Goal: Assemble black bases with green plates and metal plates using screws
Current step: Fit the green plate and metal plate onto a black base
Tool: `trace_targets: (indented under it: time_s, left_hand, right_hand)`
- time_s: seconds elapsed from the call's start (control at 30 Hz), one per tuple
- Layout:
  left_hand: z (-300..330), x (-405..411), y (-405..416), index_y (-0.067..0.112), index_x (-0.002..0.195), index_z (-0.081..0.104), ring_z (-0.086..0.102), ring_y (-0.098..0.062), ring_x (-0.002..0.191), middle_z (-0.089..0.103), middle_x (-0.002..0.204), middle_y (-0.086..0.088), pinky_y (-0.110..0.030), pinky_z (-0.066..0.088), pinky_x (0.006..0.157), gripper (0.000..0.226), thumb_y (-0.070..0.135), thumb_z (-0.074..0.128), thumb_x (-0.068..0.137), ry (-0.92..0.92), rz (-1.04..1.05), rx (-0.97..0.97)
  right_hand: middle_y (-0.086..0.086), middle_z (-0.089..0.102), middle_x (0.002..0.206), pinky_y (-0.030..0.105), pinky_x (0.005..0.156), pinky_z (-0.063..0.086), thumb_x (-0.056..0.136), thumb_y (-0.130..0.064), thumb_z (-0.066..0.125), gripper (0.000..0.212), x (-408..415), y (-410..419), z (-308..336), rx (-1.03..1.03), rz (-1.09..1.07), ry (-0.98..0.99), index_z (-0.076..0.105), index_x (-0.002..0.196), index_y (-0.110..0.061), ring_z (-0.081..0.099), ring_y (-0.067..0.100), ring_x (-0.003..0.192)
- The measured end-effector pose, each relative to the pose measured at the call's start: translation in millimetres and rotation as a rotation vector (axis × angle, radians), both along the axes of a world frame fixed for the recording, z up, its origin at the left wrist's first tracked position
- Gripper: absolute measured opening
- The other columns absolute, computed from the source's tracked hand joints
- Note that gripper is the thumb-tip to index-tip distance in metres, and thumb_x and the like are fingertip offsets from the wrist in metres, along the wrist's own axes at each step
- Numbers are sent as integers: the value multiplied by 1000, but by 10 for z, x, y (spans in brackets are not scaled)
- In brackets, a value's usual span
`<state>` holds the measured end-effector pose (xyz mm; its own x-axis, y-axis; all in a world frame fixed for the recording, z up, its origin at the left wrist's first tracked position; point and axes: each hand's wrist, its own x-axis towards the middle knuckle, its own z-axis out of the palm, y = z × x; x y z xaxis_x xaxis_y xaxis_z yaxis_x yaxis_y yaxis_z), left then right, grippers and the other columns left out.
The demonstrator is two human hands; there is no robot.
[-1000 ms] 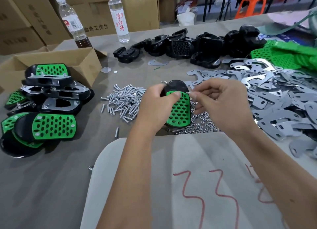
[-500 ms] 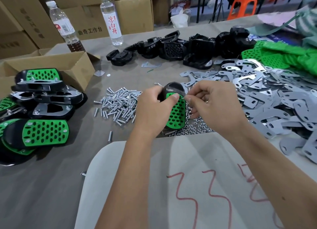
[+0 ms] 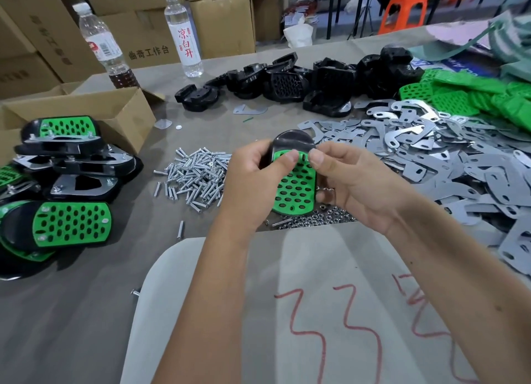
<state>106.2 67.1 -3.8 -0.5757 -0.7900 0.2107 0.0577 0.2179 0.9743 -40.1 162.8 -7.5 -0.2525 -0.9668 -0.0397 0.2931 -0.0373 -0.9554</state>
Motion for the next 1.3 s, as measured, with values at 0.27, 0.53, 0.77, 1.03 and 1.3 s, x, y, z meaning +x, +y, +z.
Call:
trace_targets:
  time_s: [0.27, 0.53, 0.77, 1.03, 1.3]
  left_hand:
    - [47, 11, -13, 22, 97, 80, 73, -39, 94, 78, 94, -12, -64, 57, 87, 17, 25, 72, 82, -37, -20, -4]
    - [44, -26, 0, 21, 87, 81, 74, -44, 95, 78, 90, -12, -68, 57, 86, 14, 29, 73, 79, 12, 44, 142]
    - [8, -35, -34, 11, 84, 74, 69, -24, 74, 74, 79, -11, -56, 60, 74, 30, 39, 68, 77, -145, 221, -34]
    - [-23, -48, -26, 17, 69, 66, 46, -6, 57, 56, 56, 9, -33, 42, 57, 21, 34, 72, 82, -176, 259, -230]
    - [-28, -105, 47, 17, 84, 70, 53, -12, 68, 60, 71, 10, -32, 43, 64, 10, 24, 75, 82, -198, 258, -596]
  right_hand:
    - [2, 69, 82, 16, 44, 40, 75, -19, 81, 31, -26, -13, -79, -14, -8, -5, 66, 102, -11, 60, 8, 62]
    - [3, 74, 83, 27, 39, 51, 88, -18, 81, 11, 79, -70, -78, -215, -369, 368, 77, 98, -18, 66, 17, 59]
    - [3, 71, 75, 28, 48, 58, 97, -2, 68, 24, 49, -54, -97, -206, -561, 639, 76, 97, -24, 66, 15, 55]
    - [2, 66, 58, 42, 46, 60, 93, 5, 69, 19, 106, -58, -96, -109, -431, 808, 74, 84, -12, 67, 20, 46]
    - [7, 64, 51, 31, 38, 51, 98, 1, 63, 20, 159, -68, -51, 69, -459, 462, 66, 78, -1, 62, 21, 39]
